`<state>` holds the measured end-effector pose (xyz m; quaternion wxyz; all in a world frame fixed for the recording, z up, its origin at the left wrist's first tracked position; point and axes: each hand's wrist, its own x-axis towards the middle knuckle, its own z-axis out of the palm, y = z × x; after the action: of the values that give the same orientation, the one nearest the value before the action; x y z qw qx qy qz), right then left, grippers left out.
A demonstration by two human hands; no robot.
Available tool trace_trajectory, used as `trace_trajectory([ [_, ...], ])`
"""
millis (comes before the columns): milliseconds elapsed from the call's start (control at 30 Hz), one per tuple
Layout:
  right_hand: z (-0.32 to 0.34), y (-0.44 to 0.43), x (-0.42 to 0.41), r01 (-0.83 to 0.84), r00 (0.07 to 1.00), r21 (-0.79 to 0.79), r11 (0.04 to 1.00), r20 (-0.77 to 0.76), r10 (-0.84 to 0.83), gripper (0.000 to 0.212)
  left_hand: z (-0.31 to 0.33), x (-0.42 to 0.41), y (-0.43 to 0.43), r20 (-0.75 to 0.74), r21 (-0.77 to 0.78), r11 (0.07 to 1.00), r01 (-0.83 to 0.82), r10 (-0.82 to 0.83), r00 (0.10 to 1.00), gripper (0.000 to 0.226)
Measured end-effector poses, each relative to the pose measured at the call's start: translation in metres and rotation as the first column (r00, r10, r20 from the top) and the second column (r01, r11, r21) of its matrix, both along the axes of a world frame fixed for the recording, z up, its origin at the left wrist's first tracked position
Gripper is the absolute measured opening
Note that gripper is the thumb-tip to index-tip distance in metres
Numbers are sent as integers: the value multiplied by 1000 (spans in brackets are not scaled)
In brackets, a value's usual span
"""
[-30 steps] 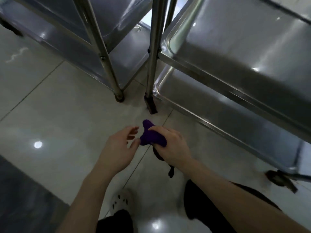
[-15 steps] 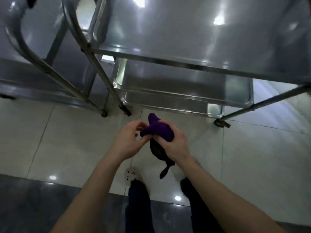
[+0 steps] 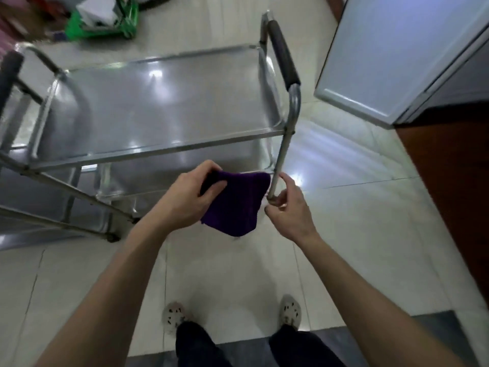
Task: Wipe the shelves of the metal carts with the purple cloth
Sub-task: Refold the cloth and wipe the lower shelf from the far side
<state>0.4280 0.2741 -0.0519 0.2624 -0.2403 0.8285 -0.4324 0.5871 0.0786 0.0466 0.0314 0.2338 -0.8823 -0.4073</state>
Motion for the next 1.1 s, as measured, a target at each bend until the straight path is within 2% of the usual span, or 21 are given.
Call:
trace_trajectory([
  [67,15,30,-48,-68,987,33,997,-142,72,95,17,-39,25,-8,-30,999,44,-44,999,6],
  [133,32,50,-94,-172,966,60,983,-187,180,100,33,-75,45,-33,-61,995,73,-75,997,7],
  [200,49,61,-136,-273,949,72,959,-147,281,85,46,-111,58,-57,-64,993,98,-102,993,10],
  [233,57,65,-157,-296,947,58,953,-108,301,66,52,-130,62,-62,-70,993,98,-103,993,10],
  [300,69,73,-194,-269,963,14,963,-17,270,23,58,-170,65,-67,-122,991,53,-62,996,12],
  [333,73,77,-213,-237,971,-24,971,24,238,15,58,-190,63,-68,-163,987,7,-18,998,14],
  [500,82,97,-313,-47,981,-228,973,171,88,27,38,-301,51,-116,-248,946,-209,185,976,43],
  [567,80,97,-357,6,969,-281,960,239,64,30,25,-355,47,-125,-166,953,-253,234,964,47],
  [667,80,93,-426,56,968,-283,958,251,17,25,10,-436,37,-32,126,951,-284,290,956,49],
  [733,84,89,-474,75,970,-269,960,243,-8,23,6,-478,31,45,374,885,-278,282,958,48],
  [767,87,87,-497,89,972,-257,962,234,-27,23,5,-495,28,61,463,847,-260,262,963,55],
  [833,91,81,-542,108,976,-244,964,209,-56,23,4,-531,20,32,523,830,-193,208,978,69],
  [933,92,63,-606,112,976,-242,964,208,-61,22,6,-586,6,-41,487,862,-139,182,982,60],
  [1033,86,31,-670,75,972,-237,969,235,-18,16,5,-635,-12,-74,327,932,-155,189,979,37],
  [1100,79,1,-713,21,968,-222,975,247,35,19,1,-662,-32,-79,222,954,-202,224,971,26],
])
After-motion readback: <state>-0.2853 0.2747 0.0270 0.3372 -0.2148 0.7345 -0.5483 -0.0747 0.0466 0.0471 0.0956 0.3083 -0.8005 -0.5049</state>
